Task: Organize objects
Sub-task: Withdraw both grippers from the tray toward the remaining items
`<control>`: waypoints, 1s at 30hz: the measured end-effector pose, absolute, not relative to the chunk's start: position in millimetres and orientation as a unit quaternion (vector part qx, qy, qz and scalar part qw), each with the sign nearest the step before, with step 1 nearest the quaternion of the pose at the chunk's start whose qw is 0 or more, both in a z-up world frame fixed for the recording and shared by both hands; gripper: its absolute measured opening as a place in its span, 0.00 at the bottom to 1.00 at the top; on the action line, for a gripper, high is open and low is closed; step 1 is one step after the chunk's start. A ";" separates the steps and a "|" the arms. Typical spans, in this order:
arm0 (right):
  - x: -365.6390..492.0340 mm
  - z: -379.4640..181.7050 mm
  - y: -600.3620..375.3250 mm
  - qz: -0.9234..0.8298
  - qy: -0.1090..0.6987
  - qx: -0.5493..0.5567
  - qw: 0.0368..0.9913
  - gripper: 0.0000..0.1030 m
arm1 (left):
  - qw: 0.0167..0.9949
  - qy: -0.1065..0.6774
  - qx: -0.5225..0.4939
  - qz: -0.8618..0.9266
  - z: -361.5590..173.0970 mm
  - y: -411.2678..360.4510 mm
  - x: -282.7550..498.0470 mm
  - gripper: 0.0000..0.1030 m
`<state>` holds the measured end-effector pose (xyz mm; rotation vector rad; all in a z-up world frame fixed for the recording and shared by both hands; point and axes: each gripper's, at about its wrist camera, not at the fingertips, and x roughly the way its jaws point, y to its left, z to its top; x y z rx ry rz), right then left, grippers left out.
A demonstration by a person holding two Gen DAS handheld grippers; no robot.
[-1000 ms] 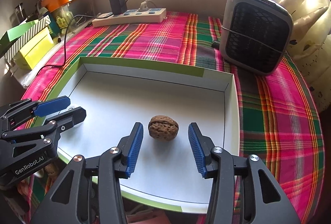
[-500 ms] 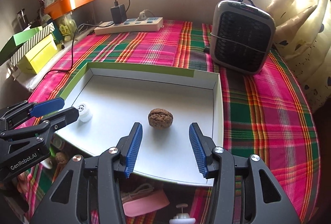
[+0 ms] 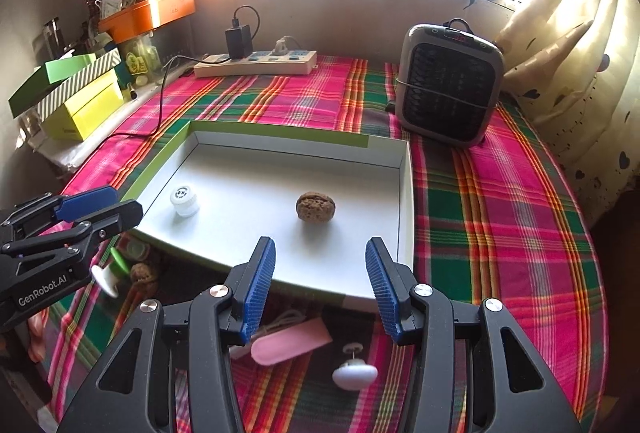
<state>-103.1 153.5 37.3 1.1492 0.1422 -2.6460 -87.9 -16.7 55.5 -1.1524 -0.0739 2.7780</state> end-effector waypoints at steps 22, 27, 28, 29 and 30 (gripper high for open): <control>-54.6 33.5 185.0 -0.919 0.027 0.380 0.101 0.48 | 0.027 -0.016 -0.367 0.930 47.5 -33.2 -41.5 0.40; -47.5 28.6 195.0 -0.919 0.021 0.382 0.096 0.52 | 0.023 -0.025 -0.380 0.924 38.4 -41.9 -37.7 0.40; -46.6 27.1 197.3 -0.919 0.019 0.383 0.093 0.52 | 0.020 -0.030 -0.384 0.923 36.2 -44.9 -37.6 0.40; -45.9 26.4 199.1 -0.919 0.016 0.384 0.092 0.52 | 0.018 -0.036 -0.389 0.920 34.5 -47.7 -37.5 0.40; -44.9 25.4 200.7 -0.918 0.014 0.385 0.093 0.52 | 0.017 -0.040 -0.391 0.920 33.4 -49.1 -36.8 0.40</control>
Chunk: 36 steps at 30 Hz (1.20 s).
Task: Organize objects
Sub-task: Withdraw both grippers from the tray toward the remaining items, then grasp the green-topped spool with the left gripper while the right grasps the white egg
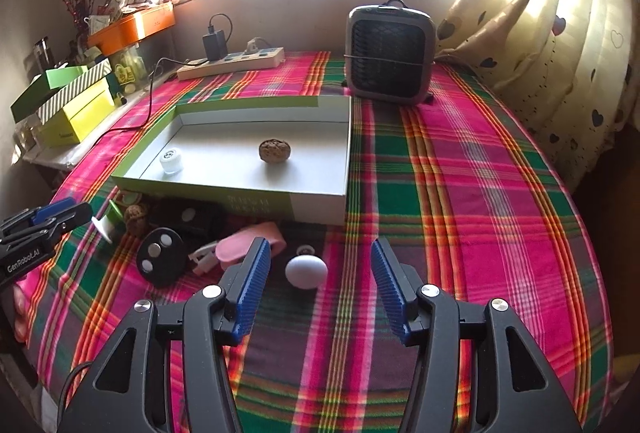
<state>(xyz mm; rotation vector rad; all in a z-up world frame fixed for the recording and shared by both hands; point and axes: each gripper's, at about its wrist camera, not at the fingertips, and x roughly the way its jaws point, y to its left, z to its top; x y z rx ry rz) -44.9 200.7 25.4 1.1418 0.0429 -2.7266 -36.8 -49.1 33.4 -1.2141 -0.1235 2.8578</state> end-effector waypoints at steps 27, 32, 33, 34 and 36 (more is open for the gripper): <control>-44.8 -3.4 210.5 -0.901 0.007 0.422 0.104 0.58 | 0.090 -0.088 -0.417 0.900 10.5 -50.2 -44.5 0.52; -51.3 -4.8 205.5 -0.898 0.018 0.426 0.108 0.58 | 0.094 -0.079 -0.422 0.898 8.1 -45.5 -50.5 0.52; -53.3 -5.4 204.3 -0.897 0.021 0.428 0.109 0.58 | 0.094 -0.076 -0.423 0.898 7.7 -44.4 -51.6 0.52; -54.6 -5.7 203.7 -0.897 0.022 0.428 0.109 0.58 | 0.093 -0.073 -0.422 0.899 7.7 -43.6 -52.8 0.52; -57.7 -6.2 202.0 -0.896 0.025 0.429 0.111 0.58 | 0.092 -0.069 -0.423 0.899 7.7 -42.6 -55.6 0.52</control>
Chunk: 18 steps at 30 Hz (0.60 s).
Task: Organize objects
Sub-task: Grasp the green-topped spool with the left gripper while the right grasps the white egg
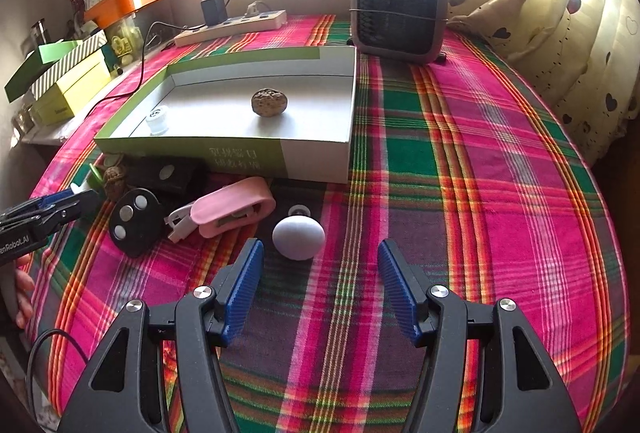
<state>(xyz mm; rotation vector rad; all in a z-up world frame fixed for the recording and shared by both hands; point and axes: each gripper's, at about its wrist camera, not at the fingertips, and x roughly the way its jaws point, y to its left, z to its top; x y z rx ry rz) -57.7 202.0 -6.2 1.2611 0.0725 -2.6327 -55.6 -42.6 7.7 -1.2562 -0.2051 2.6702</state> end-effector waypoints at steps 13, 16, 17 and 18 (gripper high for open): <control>-71.1 -7.3 194.4 -0.893 0.040 0.434 0.107 0.58 | 0.084 -0.047 -0.422 0.901 6.4 -38.5 -65.5 0.52; -71.1 -7.0 194.7 -0.894 0.038 0.434 0.108 0.58 | 0.085 -0.050 -0.422 0.901 6.7 -39.0 -65.6 0.52; -71.0 -6.8 194.9 -0.894 0.037 0.434 0.106 0.58 | 0.085 -0.051 -0.421 0.901 6.8 -39.3 -65.7 0.52; -71.1 -6.7 195.0 -0.894 0.037 0.434 0.106 0.58 | 0.084 -0.052 -0.421 0.902 6.5 -39.4 -65.5 0.51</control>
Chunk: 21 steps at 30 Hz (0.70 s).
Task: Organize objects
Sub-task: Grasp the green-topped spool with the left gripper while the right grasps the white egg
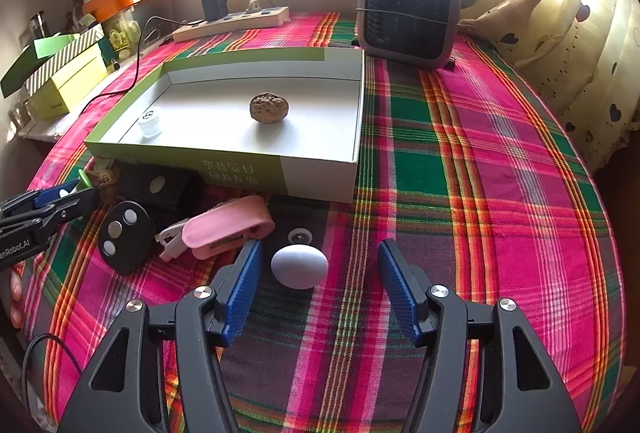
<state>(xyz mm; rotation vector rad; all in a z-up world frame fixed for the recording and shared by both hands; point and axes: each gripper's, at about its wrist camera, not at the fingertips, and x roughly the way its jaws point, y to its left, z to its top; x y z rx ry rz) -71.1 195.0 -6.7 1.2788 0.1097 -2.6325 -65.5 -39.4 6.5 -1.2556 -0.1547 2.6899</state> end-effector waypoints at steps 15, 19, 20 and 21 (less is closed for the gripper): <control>-67.9 -5.5 194.1 -0.896 0.039 0.430 0.108 0.26 | 0.080 -0.052 -0.420 0.902 6.5 -42.5 -64.8 0.36; -67.0 -5.1 193.4 -0.896 0.039 0.430 0.109 0.26 | 0.081 -0.053 -0.420 0.902 6.6 -42.7 -64.7 0.36; -66.9 -5.1 193.4 -0.896 0.039 0.429 0.109 0.26 | 0.080 -0.053 -0.420 0.902 6.7 -43.1 -64.8 0.36; -66.8 -5.2 193.6 -0.896 0.038 0.429 0.109 0.26 | 0.080 -0.052 -0.420 0.902 6.8 -42.9 -64.7 0.36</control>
